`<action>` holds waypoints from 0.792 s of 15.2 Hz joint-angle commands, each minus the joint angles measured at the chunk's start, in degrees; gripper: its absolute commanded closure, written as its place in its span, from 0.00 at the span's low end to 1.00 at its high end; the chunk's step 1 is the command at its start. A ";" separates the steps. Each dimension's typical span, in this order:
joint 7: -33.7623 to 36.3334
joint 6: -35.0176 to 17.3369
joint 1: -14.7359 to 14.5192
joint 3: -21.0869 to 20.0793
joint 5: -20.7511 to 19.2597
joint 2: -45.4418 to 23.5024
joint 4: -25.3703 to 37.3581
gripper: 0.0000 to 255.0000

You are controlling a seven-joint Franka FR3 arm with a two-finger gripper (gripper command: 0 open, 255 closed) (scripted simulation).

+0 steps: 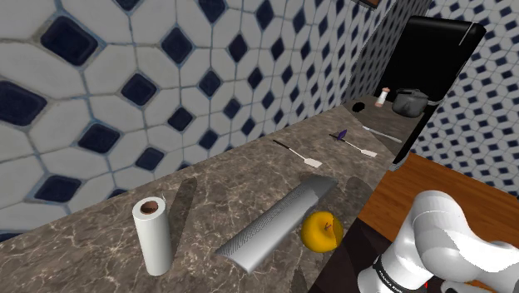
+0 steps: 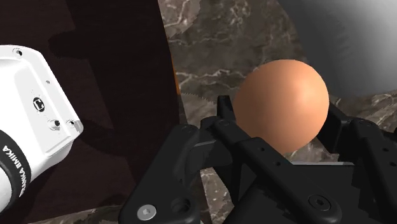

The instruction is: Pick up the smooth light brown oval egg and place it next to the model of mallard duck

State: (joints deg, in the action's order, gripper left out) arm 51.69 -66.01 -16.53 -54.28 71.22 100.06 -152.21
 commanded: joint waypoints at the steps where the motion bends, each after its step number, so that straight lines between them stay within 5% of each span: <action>1: 0.11 -0.46 -0.77 -1.63 1.50 0.84 -1.15 1.00; 12: 1.96 -5.50 -7.02 -11.87 9.64 2.14 -6.63 1.00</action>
State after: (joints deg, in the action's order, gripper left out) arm 53.52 -70.90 -22.91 -64.99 79.93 102.15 -158.27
